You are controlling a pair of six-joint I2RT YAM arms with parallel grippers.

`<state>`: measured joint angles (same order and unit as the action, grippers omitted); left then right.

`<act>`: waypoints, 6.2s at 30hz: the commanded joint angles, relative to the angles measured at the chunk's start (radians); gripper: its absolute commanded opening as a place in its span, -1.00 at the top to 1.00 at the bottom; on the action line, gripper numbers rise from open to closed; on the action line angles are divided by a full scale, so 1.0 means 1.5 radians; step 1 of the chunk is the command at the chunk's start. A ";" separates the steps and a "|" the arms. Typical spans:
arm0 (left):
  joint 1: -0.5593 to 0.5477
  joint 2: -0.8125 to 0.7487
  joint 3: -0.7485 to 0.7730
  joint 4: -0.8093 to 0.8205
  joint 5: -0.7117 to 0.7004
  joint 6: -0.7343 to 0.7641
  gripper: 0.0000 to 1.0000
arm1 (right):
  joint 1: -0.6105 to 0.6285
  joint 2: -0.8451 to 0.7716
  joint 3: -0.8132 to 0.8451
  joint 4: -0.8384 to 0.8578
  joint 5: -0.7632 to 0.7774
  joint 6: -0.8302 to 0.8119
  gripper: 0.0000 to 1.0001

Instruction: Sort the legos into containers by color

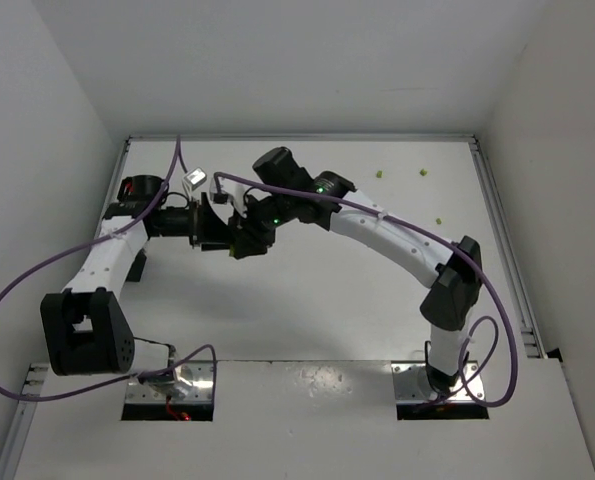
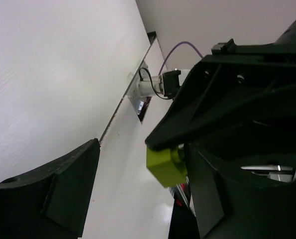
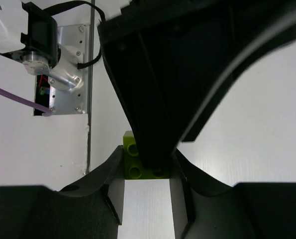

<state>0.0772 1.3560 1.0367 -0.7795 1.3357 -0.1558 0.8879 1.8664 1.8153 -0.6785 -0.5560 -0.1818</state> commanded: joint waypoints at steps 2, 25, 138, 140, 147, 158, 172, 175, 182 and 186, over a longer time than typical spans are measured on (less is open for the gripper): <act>-0.027 0.001 0.021 0.045 0.010 -0.034 -0.47 | 0.024 0.011 0.047 0.000 0.013 -0.015 0.87; 0.117 -0.098 -0.007 0.118 -0.029 -0.070 1.00 | -0.011 -0.096 -0.048 0.071 0.280 -0.001 -0.14; -0.081 0.039 0.306 0.110 -0.551 0.101 -0.98 | -0.724 0.512 0.316 0.084 0.277 0.043 0.10; -0.081 0.045 0.306 0.110 -0.551 0.101 -0.98 | -0.724 0.518 0.323 0.084 0.277 0.043 0.13; -0.081 0.051 0.306 0.110 -0.551 0.095 -0.98 | -0.724 0.537 0.335 0.084 0.258 0.043 0.30; -0.071 0.019 0.256 0.123 -0.531 0.095 -0.98 | -0.724 0.393 0.178 0.101 0.170 0.003 0.80; -0.057 -0.144 -0.015 0.240 -0.181 -0.007 -0.98 | -0.529 -0.175 -0.315 0.162 -0.345 0.154 0.85; -0.083 -0.174 -0.015 0.249 -0.184 0.025 -0.93 | -0.450 -0.197 -0.386 0.307 -0.409 0.328 0.85; -0.091 -0.125 -0.008 0.254 -0.120 -0.024 -0.55 | -0.306 -0.203 -0.344 0.208 -0.382 0.213 0.85; -0.132 -0.109 -0.015 0.269 -0.148 -0.093 -0.50 | -0.247 -0.203 -0.324 0.119 -0.268 0.103 0.85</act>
<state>-0.0750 1.1770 1.0031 -0.4232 1.0790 -0.2108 0.4629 1.5749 1.2762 -0.4183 -1.0550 0.1432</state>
